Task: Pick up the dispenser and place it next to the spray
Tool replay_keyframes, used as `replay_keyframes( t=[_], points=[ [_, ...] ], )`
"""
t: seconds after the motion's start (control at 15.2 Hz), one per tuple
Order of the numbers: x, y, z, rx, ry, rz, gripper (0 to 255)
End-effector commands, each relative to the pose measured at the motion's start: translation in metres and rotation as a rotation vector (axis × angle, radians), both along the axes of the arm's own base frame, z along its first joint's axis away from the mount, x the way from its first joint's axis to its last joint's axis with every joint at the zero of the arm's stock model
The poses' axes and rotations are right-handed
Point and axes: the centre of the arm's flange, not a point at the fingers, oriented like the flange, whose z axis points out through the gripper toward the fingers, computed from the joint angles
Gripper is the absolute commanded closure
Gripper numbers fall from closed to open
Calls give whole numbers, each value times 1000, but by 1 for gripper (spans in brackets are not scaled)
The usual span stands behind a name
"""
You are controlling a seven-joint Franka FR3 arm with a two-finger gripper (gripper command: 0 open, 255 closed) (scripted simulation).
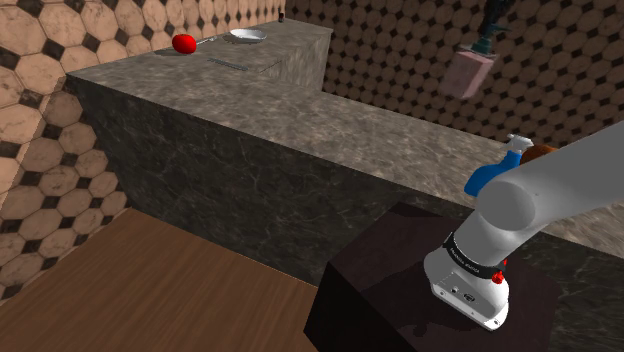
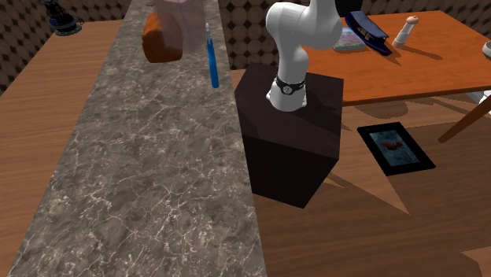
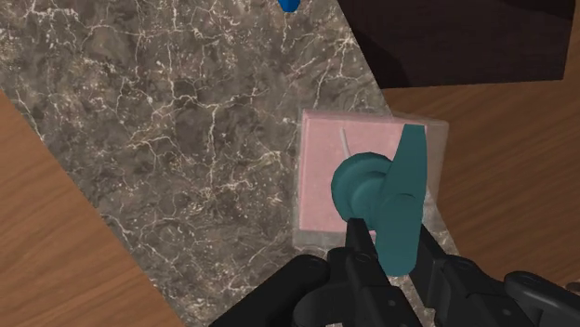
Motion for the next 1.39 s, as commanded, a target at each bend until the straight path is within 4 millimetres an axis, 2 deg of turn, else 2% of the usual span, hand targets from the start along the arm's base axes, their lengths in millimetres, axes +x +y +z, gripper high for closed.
replay_keyframes(
  t=[0.0,1.32],
  points=[
    [-22,-14,0,0,0,1,255],
    [-240,-164,0,0,0,1,255]
  ],
)
